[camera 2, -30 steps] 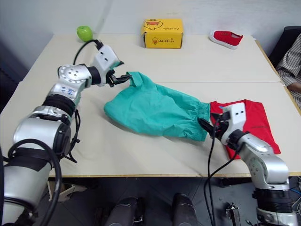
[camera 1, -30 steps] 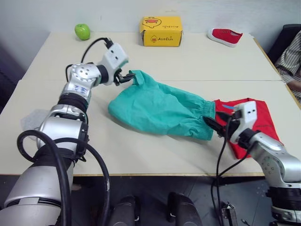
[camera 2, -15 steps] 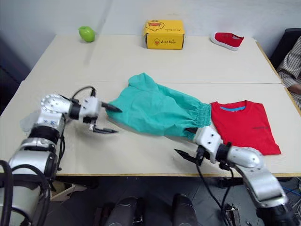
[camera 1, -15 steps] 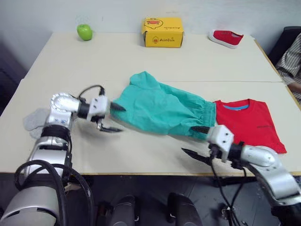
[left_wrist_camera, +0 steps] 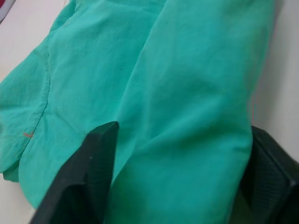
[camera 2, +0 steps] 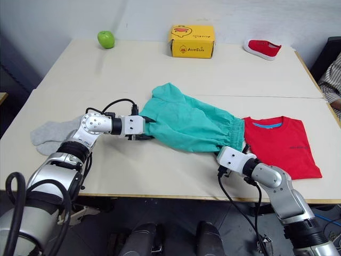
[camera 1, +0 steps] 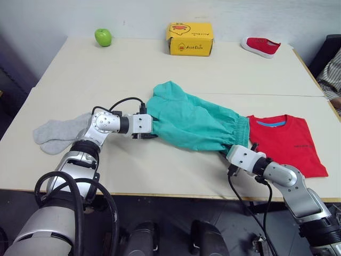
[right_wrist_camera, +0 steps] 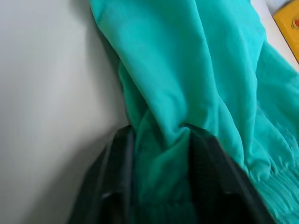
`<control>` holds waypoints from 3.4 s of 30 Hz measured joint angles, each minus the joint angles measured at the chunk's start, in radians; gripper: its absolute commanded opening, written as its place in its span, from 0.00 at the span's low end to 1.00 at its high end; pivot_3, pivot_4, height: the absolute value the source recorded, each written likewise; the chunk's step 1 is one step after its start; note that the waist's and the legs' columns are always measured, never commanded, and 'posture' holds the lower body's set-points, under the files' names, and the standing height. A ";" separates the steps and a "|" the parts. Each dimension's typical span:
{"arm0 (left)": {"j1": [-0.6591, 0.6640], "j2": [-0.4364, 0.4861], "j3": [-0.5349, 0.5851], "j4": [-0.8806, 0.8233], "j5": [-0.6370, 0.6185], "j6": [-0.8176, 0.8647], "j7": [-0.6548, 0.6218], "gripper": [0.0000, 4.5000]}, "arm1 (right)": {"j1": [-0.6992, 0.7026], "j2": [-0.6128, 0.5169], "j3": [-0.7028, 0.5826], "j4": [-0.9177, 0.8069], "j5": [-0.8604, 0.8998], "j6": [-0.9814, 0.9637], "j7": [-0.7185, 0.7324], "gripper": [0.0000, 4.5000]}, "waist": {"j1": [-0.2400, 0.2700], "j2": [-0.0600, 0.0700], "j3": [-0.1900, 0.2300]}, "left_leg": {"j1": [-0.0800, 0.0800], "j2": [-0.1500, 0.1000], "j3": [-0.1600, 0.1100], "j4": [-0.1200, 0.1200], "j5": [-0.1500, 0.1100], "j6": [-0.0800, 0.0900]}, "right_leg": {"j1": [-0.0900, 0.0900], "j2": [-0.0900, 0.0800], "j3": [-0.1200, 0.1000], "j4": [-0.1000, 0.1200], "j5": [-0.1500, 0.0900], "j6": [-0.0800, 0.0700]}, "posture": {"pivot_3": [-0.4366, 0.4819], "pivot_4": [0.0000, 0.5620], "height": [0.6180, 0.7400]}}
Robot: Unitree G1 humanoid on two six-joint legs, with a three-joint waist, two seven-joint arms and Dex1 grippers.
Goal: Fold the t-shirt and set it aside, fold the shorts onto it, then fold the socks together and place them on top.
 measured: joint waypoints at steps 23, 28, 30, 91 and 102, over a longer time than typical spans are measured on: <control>0.583 0.210 0.208 -0.698 -0.414 0.343 -0.312 0.01 | -0.203 0.017 0.044 0.323 0.187 -0.463 0.372 0.00 | -0.071 0.000 -0.003 | 0.001 0.002 0.001 -0.003 -0.001 -0.002 | -0.002 0.001 0.000 -0.001 0.000 -0.001 | 0.48 0.27 1.00; 0.887 0.271 0.303 -1.109 -0.488 0.547 -0.218 0.01 | -0.207 0.020 0.047 0.337 0.239 -0.529 0.457 0.00 | -0.051 0.001 -0.003 | 0.001 0.002 0.000 -0.002 -0.002 -0.002 | -0.001 0.000 0.001 -0.001 -0.001 -0.001 | 0.48 0.27 1.00; 1.011 0.272 0.350 -1.258 -0.491 0.598 -0.150 0.01 | -0.206 0.020 0.048 0.347 0.243 -0.550 0.477 0.00 | -0.049 0.001 -0.003 | 0.002 0.002 0.000 -0.002 -0.003 -0.003 | -0.001 -0.001 0.001 -0.001 -0.001 -0.001 | 0.48 0.27 1.00; 0.540 -0.146 0.047 -0.936 -0.415 0.847 0.121 0.00 | -0.140 0.457 -0.042 0.109 0.298 0.152 -0.144 0.01 | -0.028 0.004 -0.012 | 0.015 0.009 0.003 -0.003 -0.010 -0.008 | 0.010 0.007 -0.001 -0.001 -0.005 -0.010 | 0.48 0.27 1.00; 0.537 -0.147 0.048 -0.877 -0.383 0.833 0.123 0.00 | -0.032 0.263 -0.204 0.128 0.297 0.135 -0.123 0.01 | -0.027 0.005 -0.013 | 0.015 0.008 0.003 -0.003 -0.010 -0.007 | 0.011 0.005 -0.001 -0.002 -0.005 -0.010 | 0.48 0.27 1.00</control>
